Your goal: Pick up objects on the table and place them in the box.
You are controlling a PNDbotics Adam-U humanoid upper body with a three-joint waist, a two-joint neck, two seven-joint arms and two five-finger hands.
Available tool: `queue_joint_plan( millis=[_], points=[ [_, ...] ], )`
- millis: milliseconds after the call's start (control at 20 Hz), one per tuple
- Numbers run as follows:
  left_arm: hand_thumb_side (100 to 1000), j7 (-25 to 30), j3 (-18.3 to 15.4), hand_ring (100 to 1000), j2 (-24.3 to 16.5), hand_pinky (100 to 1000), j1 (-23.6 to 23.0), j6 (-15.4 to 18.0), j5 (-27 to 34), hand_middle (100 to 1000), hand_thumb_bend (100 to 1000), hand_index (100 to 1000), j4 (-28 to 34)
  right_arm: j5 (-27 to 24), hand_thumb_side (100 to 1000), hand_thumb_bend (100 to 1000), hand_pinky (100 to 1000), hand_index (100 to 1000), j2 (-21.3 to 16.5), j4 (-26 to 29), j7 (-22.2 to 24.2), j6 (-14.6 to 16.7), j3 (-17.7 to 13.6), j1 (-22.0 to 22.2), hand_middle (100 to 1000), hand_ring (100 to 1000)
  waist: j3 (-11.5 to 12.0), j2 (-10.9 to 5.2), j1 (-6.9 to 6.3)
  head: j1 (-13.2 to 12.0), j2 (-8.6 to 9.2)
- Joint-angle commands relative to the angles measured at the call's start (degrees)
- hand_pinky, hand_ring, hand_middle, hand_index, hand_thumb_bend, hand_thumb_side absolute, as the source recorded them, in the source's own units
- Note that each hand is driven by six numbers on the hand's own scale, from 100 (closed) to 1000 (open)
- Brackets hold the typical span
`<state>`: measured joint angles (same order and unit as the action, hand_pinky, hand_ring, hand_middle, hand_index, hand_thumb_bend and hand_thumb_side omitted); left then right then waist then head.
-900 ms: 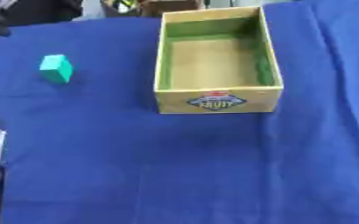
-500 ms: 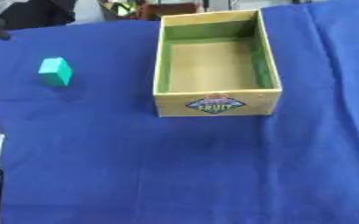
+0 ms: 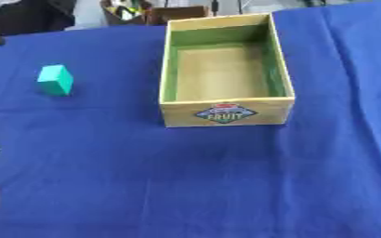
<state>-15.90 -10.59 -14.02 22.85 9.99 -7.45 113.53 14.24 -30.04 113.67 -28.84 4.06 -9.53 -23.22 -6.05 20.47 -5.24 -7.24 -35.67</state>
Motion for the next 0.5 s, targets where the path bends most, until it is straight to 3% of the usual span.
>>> queue_joint_plan(
  millis=[50,300,500],
  points=[
    [1000,0.0,-1.3,546,-6.7,484,0.7,-2.5,-1.3,575,100,808,1.1,-0.3,914,100,725,755,-1.3,0.9,0.1,0.0,-0.5,-0.4,742,762,-0.1,-1.00,0.19,0.4,0.00],
    [1000,2.2,-2.1,565,-17.9,495,1.8,-8.6,-4.6,610,100,850,-0.8,-0.2,914,100,726,754,-1.4,0.9,0.3,-0.2,-0.5,-0.2,742,762,-0.3,-0.87,0.18,1.0,0.34],
    [1000,5.5,-2.5,584,-26.6,508,4.2,-12.2,-8.0,637,156,868,-7.6,-0.2,914,100,726,753,-1.6,0.9,0.5,-0.3,-0.4,-0.1,742,763,-0.3,-0.89,0.20,1.2,0.34]
  ],
)
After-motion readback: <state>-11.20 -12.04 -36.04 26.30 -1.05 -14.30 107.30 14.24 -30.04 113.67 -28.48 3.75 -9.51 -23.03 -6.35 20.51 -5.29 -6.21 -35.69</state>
